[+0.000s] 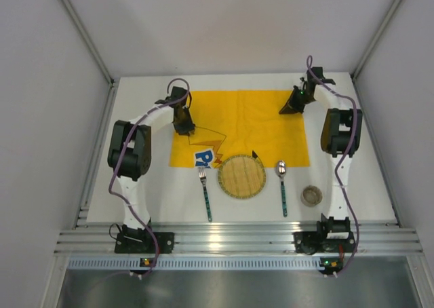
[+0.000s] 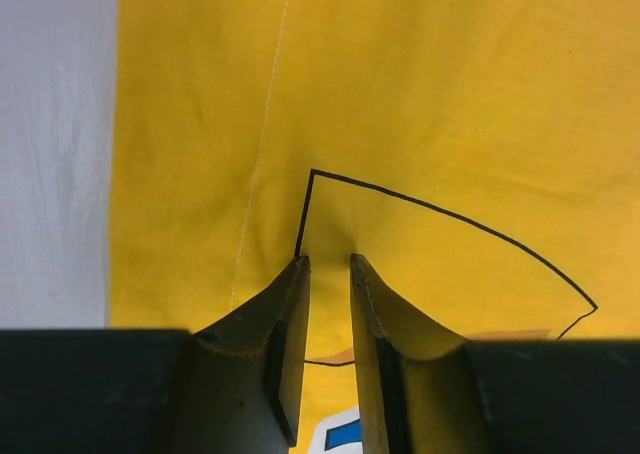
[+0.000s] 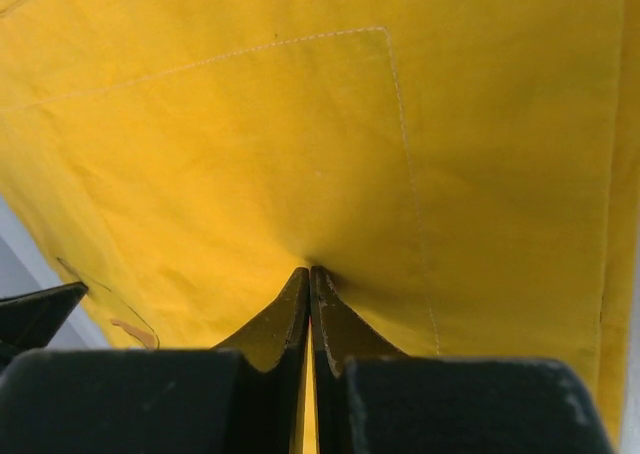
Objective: Set the dinner table for one person
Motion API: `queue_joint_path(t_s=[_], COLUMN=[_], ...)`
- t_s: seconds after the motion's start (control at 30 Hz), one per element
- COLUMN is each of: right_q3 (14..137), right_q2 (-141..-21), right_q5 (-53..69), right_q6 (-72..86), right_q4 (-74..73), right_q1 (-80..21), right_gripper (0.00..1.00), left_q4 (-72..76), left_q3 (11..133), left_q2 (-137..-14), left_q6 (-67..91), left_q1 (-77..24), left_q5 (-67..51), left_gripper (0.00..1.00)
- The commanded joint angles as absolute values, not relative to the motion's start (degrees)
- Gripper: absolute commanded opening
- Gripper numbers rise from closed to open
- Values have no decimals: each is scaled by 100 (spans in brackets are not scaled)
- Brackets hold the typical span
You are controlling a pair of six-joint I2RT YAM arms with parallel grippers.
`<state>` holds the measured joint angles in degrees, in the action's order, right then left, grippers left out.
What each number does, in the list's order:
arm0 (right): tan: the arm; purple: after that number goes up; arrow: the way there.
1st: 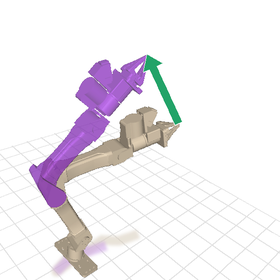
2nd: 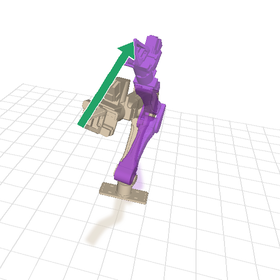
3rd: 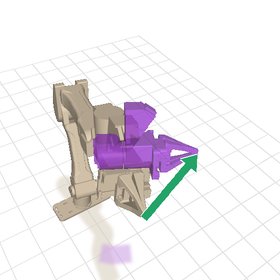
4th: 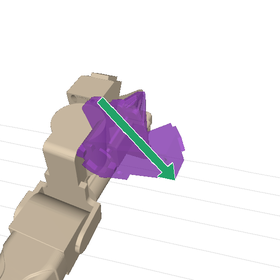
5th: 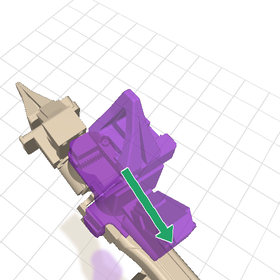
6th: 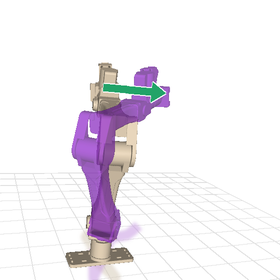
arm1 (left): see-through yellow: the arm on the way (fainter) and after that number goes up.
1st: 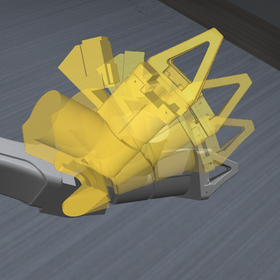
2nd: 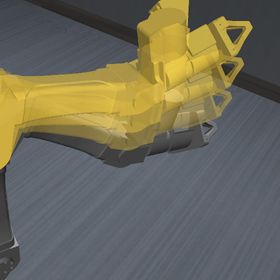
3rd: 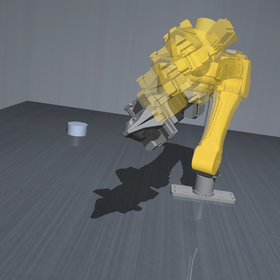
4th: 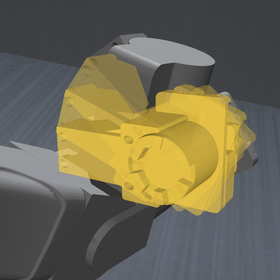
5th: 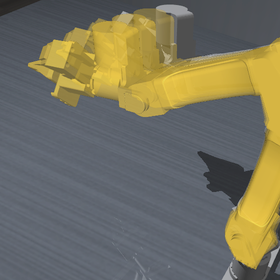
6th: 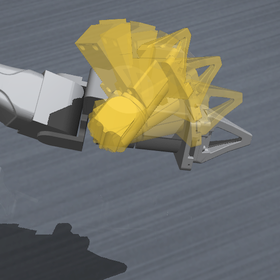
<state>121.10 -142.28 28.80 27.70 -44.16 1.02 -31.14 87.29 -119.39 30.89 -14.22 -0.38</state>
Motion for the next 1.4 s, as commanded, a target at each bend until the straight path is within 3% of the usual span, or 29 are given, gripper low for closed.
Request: queue_joint_path(t_s=[0.0,0.2,0.3,0.4,0.43,0.47,0.53,0.57,0.63,0.67,0.77,0.83,0.9,1.03,1.17,1.37], right_q3=[12339,12490,11999,11576,11514,11470,11251,11163,10613,10199,8635,7016,6112,5635,4098,3806], right_q2=[-14423,-14389,-13495,-12922,-12624,-12447,-11771,-11508,-10577,-10225,-9370,-9281,-9029,-7929,-7577,-7198], right_q5=[2689,2681,2470,2566,2497,2470,1963,1603,967,1097,1498,3999,4849,3043,4419,3516], right_q6=[2725,2453,2303,2294,2346,2390,2469,2470,2339,2312,3697,3989,4393,3402,4305,3982], right_q4=[-4526,-4693,-4047,-3692,-3700,-3718,-3963,-4112,-4124,-3757,-3112,-1728,-1003,-2635,-1690,-2233], right_q1=[53,44,44,44,44,44,18,-243,-421,-518,-274,-106,-158,-895,-843,-1274], right_gripper=[1,2,17,41,56,63,92,100,100,100,100,100,100,100,100,100], left_q4=[-3533,-3331,-3462,-3533,-3568,-3568,-3586,-3560,-3472,-3263,-2491,-2260,-2058,-2048,-2109,-2522], left_q3=[8140,7901,8199,8524,8612,8683,8876,8920,8895,8799,8018,7472,7008,6382,5890,5731], left_q2=[-11962,-11558,-11330,-11013,-10839,-10750,-10539,-10286,-10003,-9819,-9177,-8799,-8553,-7851,-7392,-6979], left_q6=[3278,3261,3112,2910,2866,2787,2673,2628,2558,2505,2671,2847,3031,3129,3067,2892], left_q1=[-1406,-1397,-1397,-1406,-1406,-1406,-1415,-1415,-1459,-1459,-1424,-1424,-1433,-1450,-1450,-1459], left_q5=[395,439,553,659,694,703,694,660,694,694,423,90,35,184,316,299], left_gripper=[29,32,33,34,36,38,50,59,78,98,98,99,99,99,99,99])
